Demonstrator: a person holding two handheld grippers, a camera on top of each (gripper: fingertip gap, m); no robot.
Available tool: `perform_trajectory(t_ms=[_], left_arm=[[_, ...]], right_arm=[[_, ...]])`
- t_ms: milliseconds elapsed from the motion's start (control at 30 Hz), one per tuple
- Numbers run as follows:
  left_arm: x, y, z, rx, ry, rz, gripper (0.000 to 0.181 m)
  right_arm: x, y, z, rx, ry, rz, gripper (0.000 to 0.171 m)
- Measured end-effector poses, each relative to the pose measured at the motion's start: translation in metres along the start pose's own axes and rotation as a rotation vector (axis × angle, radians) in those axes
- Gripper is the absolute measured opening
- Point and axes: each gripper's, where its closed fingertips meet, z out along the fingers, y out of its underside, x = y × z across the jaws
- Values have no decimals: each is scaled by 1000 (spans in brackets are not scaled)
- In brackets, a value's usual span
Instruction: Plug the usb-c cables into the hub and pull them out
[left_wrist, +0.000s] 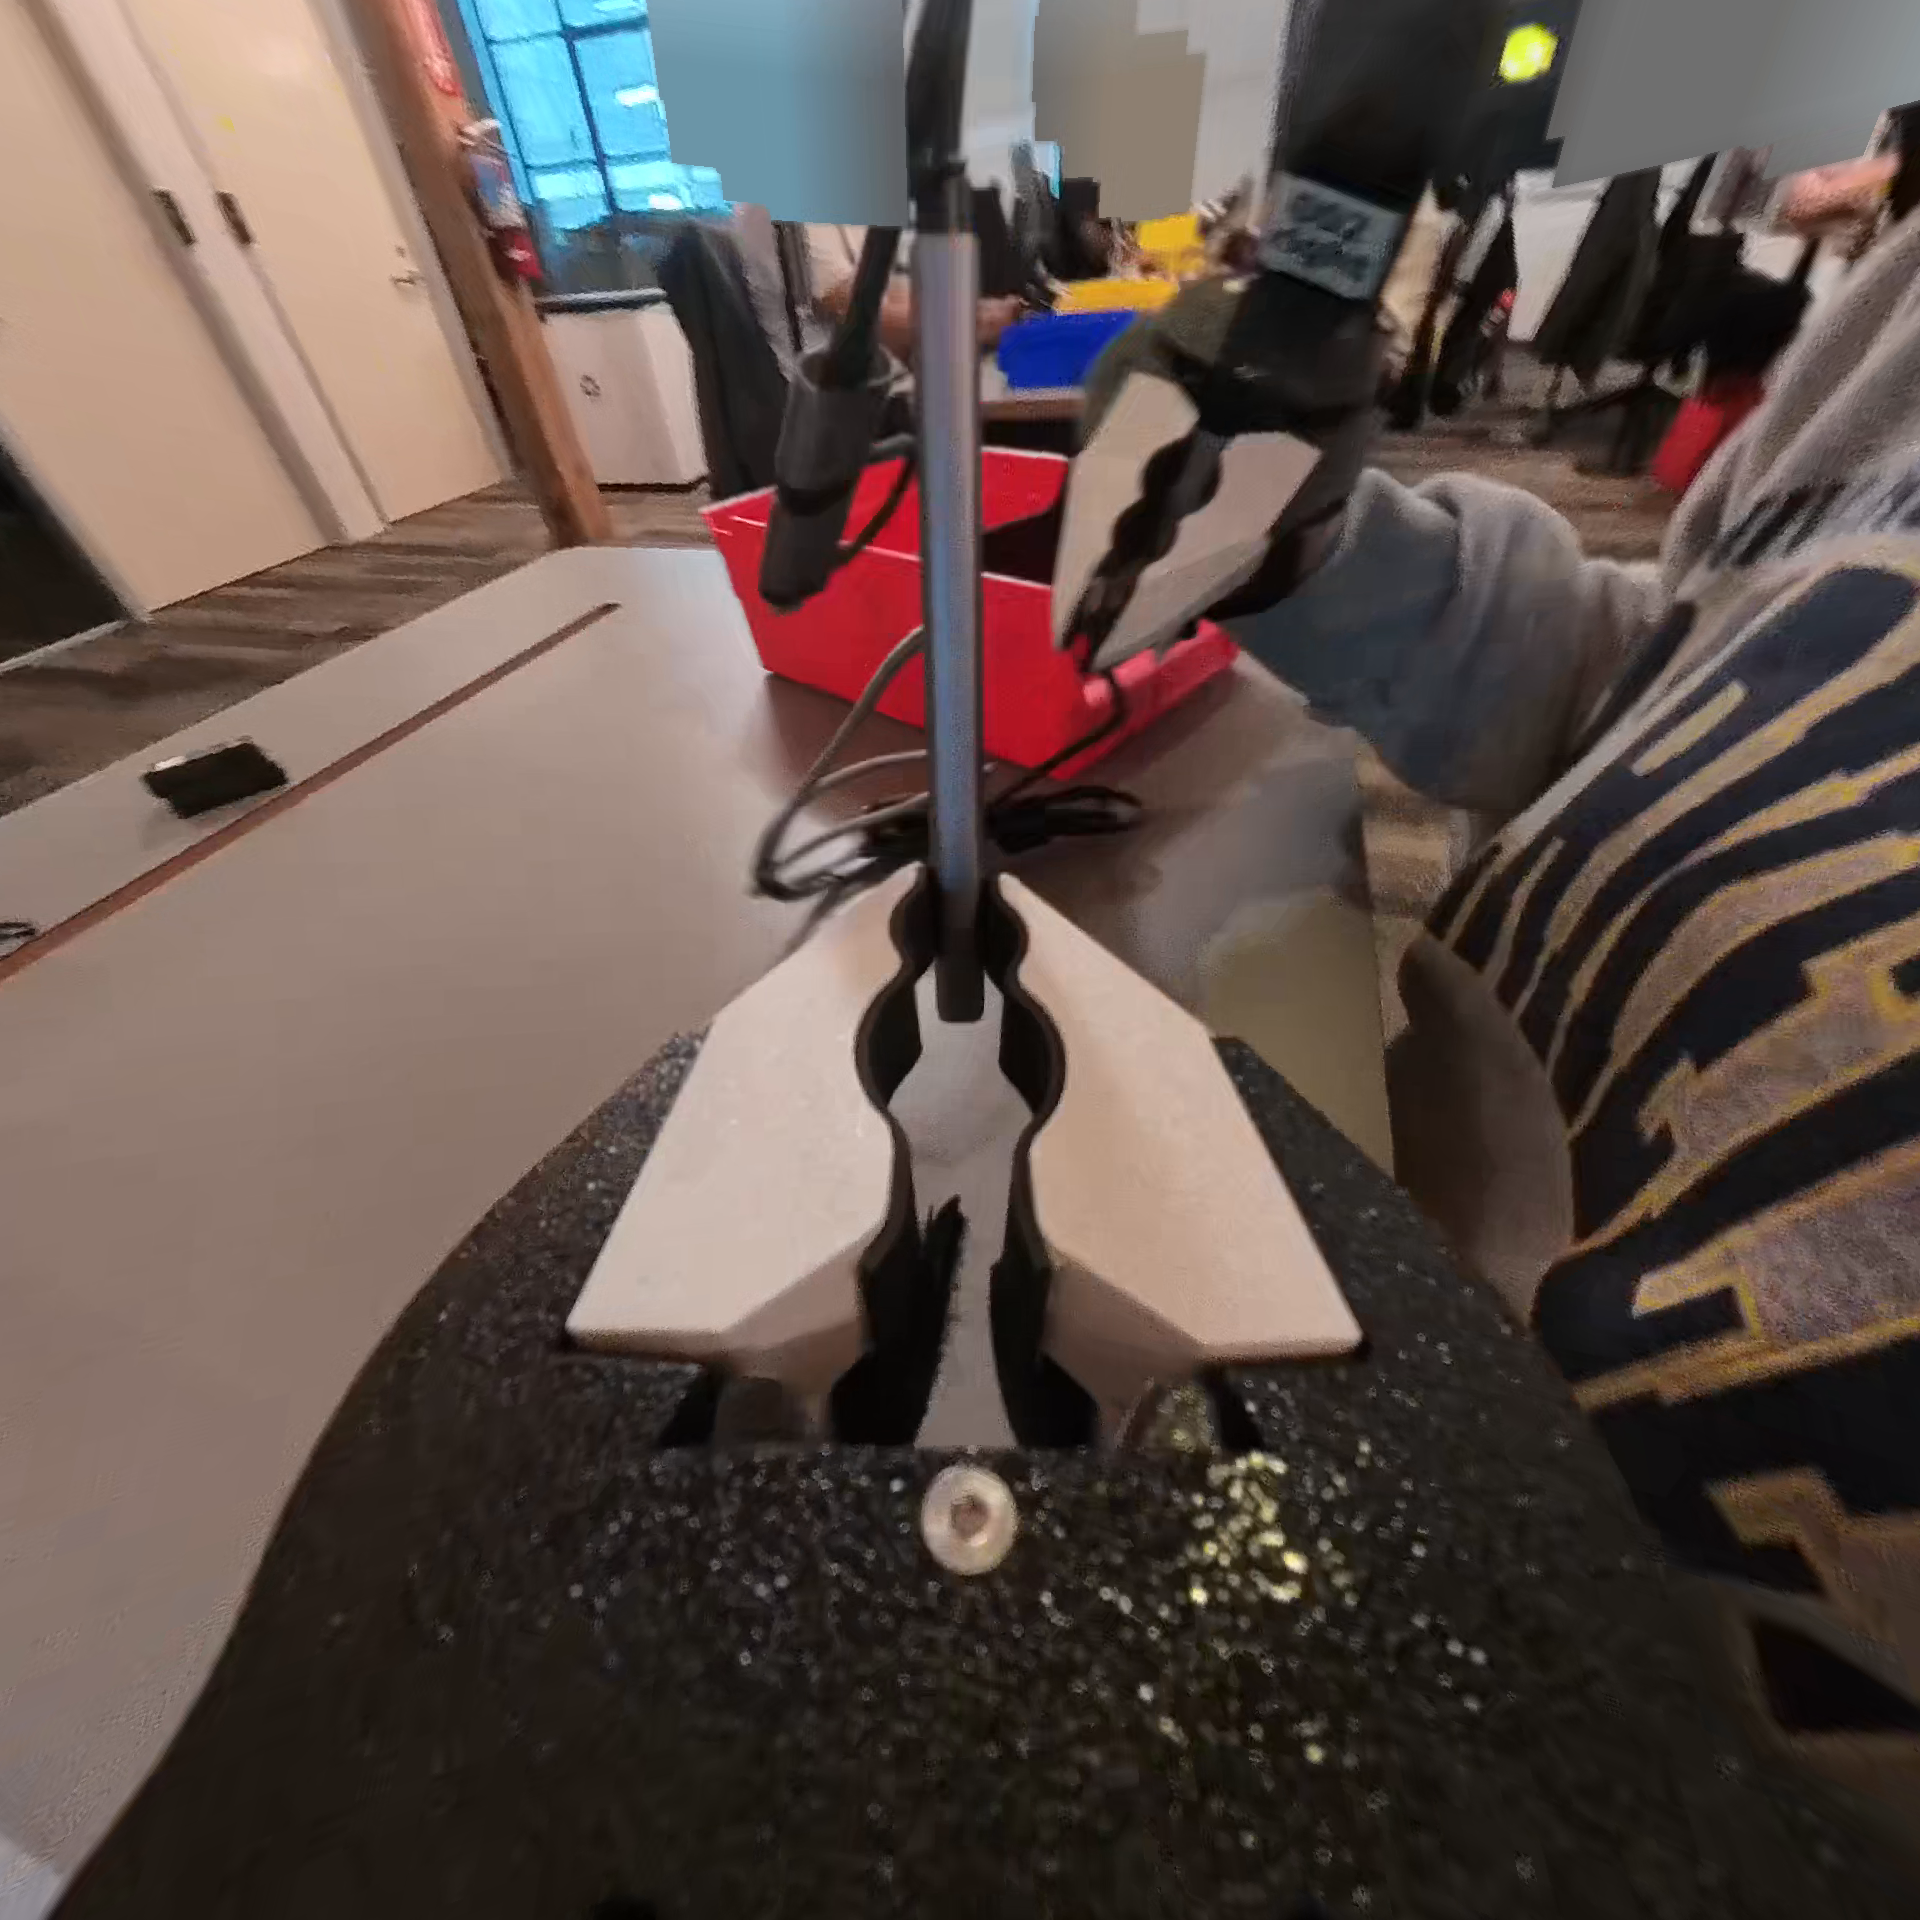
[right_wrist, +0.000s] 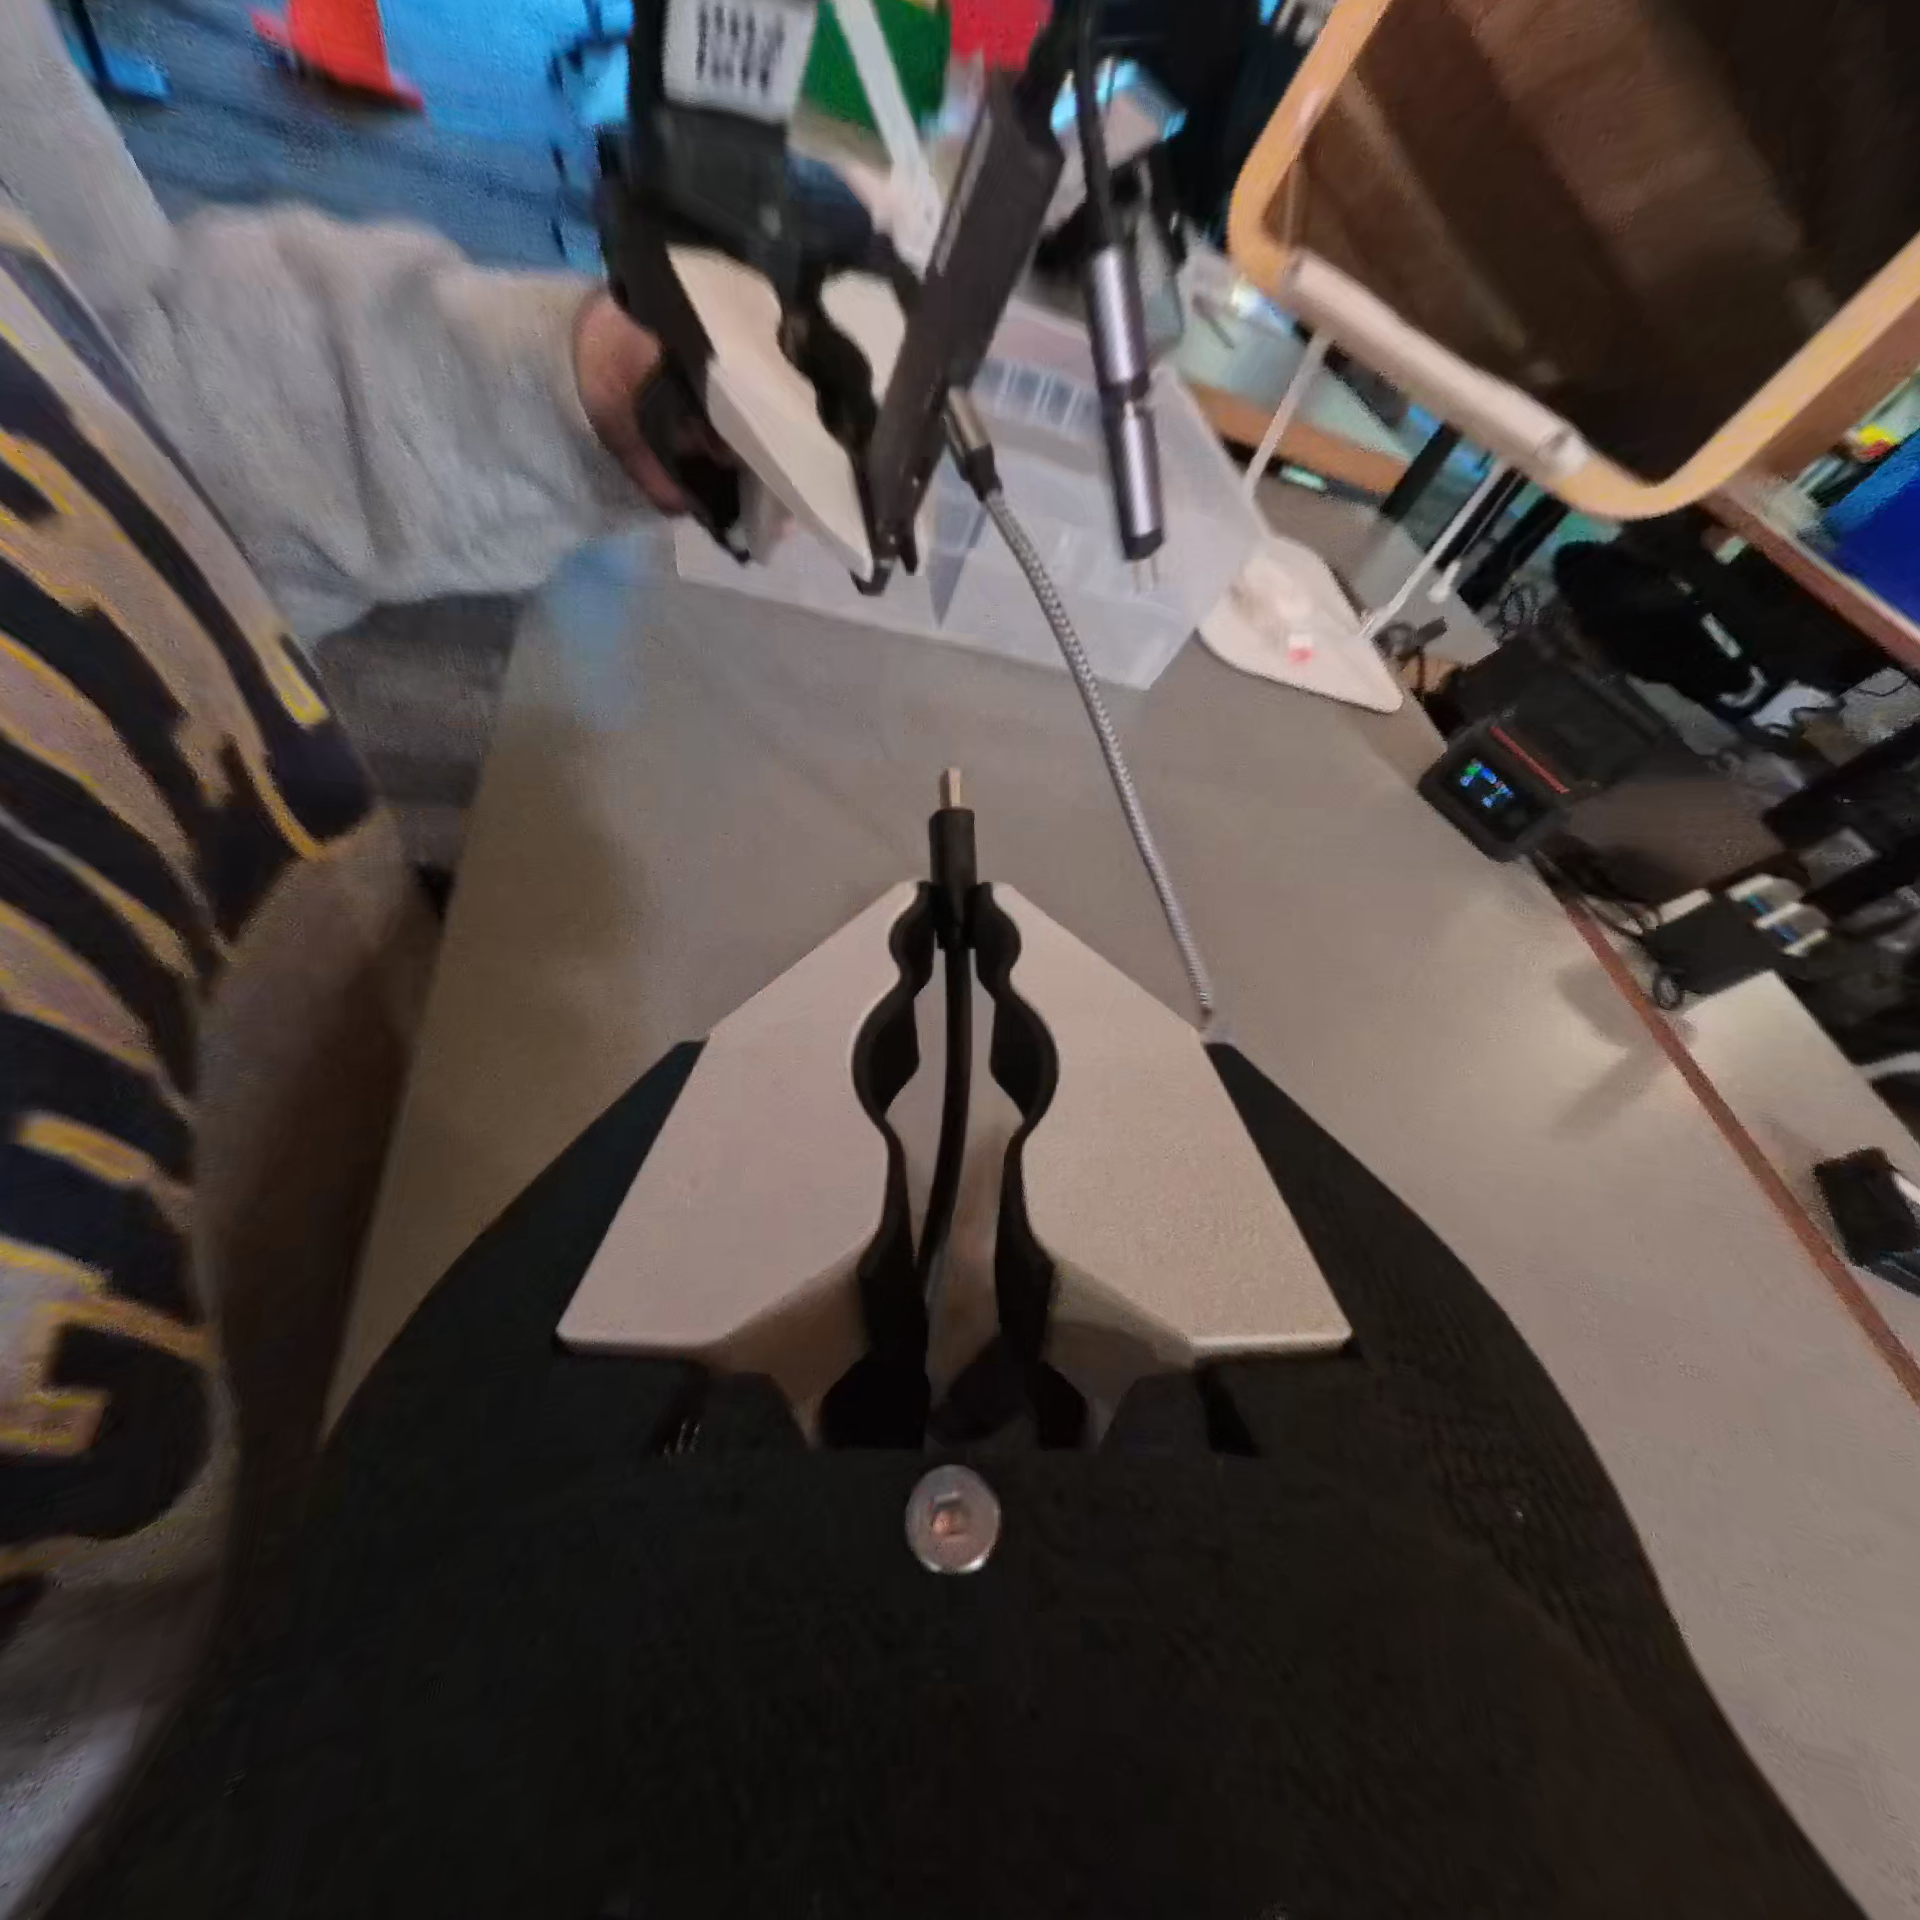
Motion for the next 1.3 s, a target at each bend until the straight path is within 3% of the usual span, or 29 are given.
perform_trajectory(t_ms=[33, 167, 333, 467, 600, 833, 967, 1033, 1100, 1200, 1300], left_arm=[[-2, -2, 0, 9, -27, -13, 6], [-20, -7, 15, 26, -173, -18, 6], [-59, 10, 21, 58, -368, -51, 6], [-91, 26, 11, 118, -522, -138, 6], [-93, 29, 9, 151, -495, -177, 6], [-82, 33, 16, 134, -432, -176, 6], [-79, 33, 19, 136, -405, -177, 6], [-75, 31, 20, 144, -382, -179, 6], [-69, 27, 23, 167, -339, -169, 6], [-49, 10, 26, 257, -216, -145, 6], [-32, -6, 25, 369, -63, -192, 6]], right_arm=[[1, -10, -6, 12, 25, -18, 6], [27, -54, -30, 81, 195, -63, 7], [83, -111, -101, 181, 399, -59, 7], [117, -136, -151, 121, 556, -130, 7], [139, -117, -186, 0, 662, -125, 7], [156, -10, -211, -190, 794, 62, 7], [144, 55, -199, -339, 785, 190, 9], [142, 69, -196, -399, 827, 209, 22], [136, 46, -179, -290, 834, 216, 44], [99, -22, -109, 51, 579, 267, 33], [50, -35, -27, 109, 207, 414, 29]])
